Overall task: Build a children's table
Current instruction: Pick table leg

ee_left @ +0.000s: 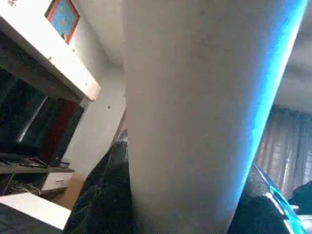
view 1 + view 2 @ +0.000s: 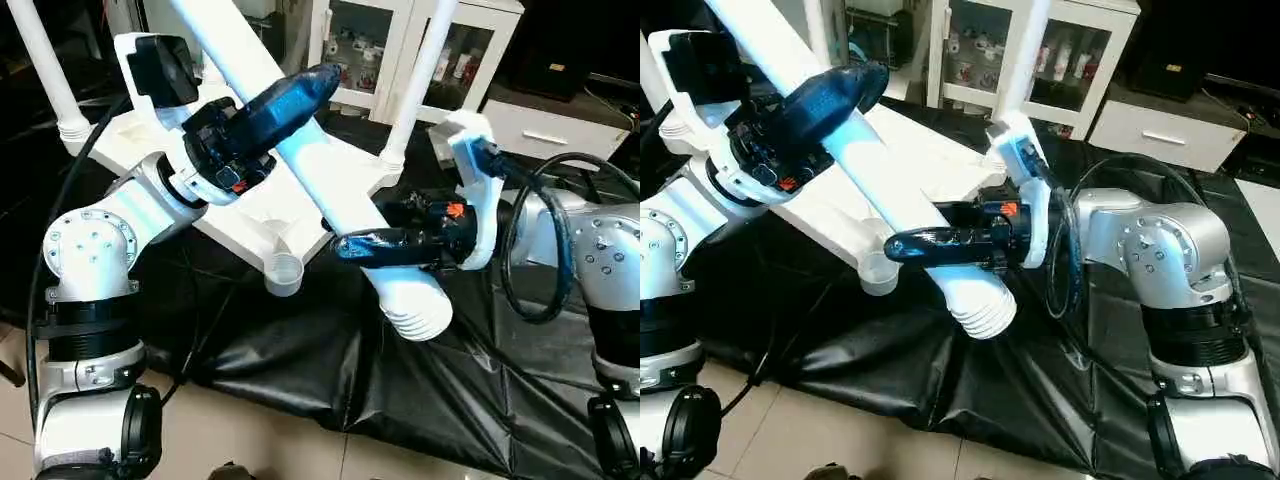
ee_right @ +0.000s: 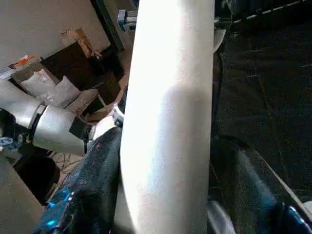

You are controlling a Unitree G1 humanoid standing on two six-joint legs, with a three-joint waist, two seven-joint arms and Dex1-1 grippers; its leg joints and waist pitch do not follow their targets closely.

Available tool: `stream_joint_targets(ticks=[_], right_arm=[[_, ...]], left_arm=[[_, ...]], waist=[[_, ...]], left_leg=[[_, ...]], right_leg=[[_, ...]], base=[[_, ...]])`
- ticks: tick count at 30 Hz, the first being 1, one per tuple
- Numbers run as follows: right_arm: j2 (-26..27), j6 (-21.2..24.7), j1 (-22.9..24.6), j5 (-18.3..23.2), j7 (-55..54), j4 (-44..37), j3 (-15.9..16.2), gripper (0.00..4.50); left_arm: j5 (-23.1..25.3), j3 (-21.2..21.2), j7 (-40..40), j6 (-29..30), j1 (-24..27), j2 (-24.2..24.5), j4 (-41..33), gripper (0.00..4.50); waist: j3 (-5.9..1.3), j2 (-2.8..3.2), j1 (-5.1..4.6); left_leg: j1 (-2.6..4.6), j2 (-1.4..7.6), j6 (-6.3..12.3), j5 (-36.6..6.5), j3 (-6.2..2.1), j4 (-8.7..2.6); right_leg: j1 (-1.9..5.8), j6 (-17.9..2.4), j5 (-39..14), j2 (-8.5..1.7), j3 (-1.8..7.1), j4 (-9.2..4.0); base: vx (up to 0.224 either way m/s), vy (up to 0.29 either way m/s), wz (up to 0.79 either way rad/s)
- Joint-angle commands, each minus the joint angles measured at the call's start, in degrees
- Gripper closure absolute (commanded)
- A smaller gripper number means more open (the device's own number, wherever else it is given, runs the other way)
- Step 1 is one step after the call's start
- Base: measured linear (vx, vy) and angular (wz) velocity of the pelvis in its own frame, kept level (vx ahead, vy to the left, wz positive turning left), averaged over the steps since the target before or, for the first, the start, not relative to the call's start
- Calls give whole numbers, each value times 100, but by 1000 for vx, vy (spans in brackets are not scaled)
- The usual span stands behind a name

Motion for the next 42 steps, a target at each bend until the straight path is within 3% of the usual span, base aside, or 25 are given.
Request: stream_joint_targets(ticks=[1,9,10,14,15,20,23,24,27,29,30,33,34,36,39,40,42], right_arm=[[-137,88,68,-76,-128,49,43,200],[-115,151,135,-71,-221,-24,16,263],[-102,142,142,-96,-258,-30,22,263],[-85,124,150,-140,-317,-36,35,267],[-69,111,142,-166,-369,-4,32,267],[-15,62,120,-224,-457,57,20,267],[202,-303,58,-614,-953,211,-6,267],[306,-625,37,-976,-1291,279,66,267],[487,-1077,81,-1433,-1790,297,136,268],[567,-1450,220,-1792,-2017,167,340,268],[567,-1450,220,-1792,-2017,167,340,268],[560,-2139,350,-2660,-2418,26,932,268],[531,-2464,352,-3065,-2584,37,1203,268],[464,-3116,340,-3843,-2883,89,1715,268],[428,-3593,308,-4454,-3144,178,2131,268],[446,-3642,300,-4558,-3250,211,2180,268],[478,-3726,273,-4775,-3506,276,2258,268]], left_arm=[[-177,-18,-38,84,-178,-34,-70,275],[-120,-66,-37,68,-165,-70,-56,275],[-110,-67,-35,58,-155,-77,-63,275],[-96,-67,-27,45,-143,-89,-73,275],[-38,-78,-12,0,-133,-101,-66,275],[149,-101,189,-97,-124,-118,-15,275],[397,60,940,-289,-190,-256,314,205],[566,117,1304,-401,-167,-302,374,205],[1062,39,1815,-667,-32,-373,192,169],[1511,-103,2376,-801,74,-510,-9,159],[1511,-103,2376,-801,74,-510,-9,160],[1689,-100,3228,-808,91,-803,-163,160],[1617,-23,3569,-772,68,-945,-180,160],[1328,155,4075,-749,14,-1259,-151,160],[1221,244,4346,-775,-16,-1428,-105,160],[1234,265,4434,-772,-20,-1457,-89,188],[1261,330,4644,-777,-30,-1522,-28,196]], waist=[[-419,102,22],[-418,91,16],[-417,68,5],[-415,73,9],[-411,32,12],[-413,42,7],[-409,28,0],[-413,18,-7],[-414,21,-18],[-414,3,-24],[-423,15,-18],[-414,2,-26],[-419,30,-32],[-421,2,-41],[-411,-4,-55],[-413,-8,-63],[-410,-6,-85]], left_leg=[[-3,274,-266,-635,-53,-452],[1,276,-271,-633,-51,-453],[0,277,-266,-622,-47,-451],[-5,273,-257,-605,-47,-450],[-6,270,-239,-592,-40,-449],[-14,274,-231,-541,-44,-449],[-24,272,-267,-565,-39,-443],[-29,279,-348,-571,-49,-450],[-12,264,-380,-610,-49,-459],[-19,292,-395,-511,-55,-470],[-20,301,-405,-470,-56,-469],[-32,277,-398,-469,-41,-459],[-30,264,-372,-494,-45,-458],[-45,271,-420,-489,-50,-446],[-51,249,-359,-545,-40,-442],[-51,252,-341,-545,-40,-442],[-44,249,-299,-616,-44,-446]], right_leg=[[360,-1010,-1205,-483,310,-354],[361,-1024,-1221,-484,312,-354],[357,-1019,-1223,-480,312,-359],[359,-987,-1292,-485,314,-360],[359,-956,-1361,-485,314,-368],[354,-905,-1382,-483,315,-370],[341,-875,-1489,-490,316,-384],[338,-793,-1571,-488,311,-383],[337,-625,-1712,-489,316,-406],[336,-607,-1437,-487,321,-374],[343,-617,-1337,-494,323,-357],[353,-694,-1136,-483,323,-355],[361,-687,-1191,-478,324,-357],[364,-687,-1174,-485,321,-350],[350,-623,-1315,-461,321,-373],[348,-613,-1322,-461,324,-371],[344,-573,-1345,-444,320,-371]], base=[[0,0,0],[0,0,0],[0,0,0],[0,0,0],[0,0,0],[0,0,0],[0,0,0],[0,0,0],[0,0,0],[0,0,0],[0,0,0],[0,0,0],[0,0,0],[0,0,0],[0,0,0],[0,0,0],[0,0,0]])
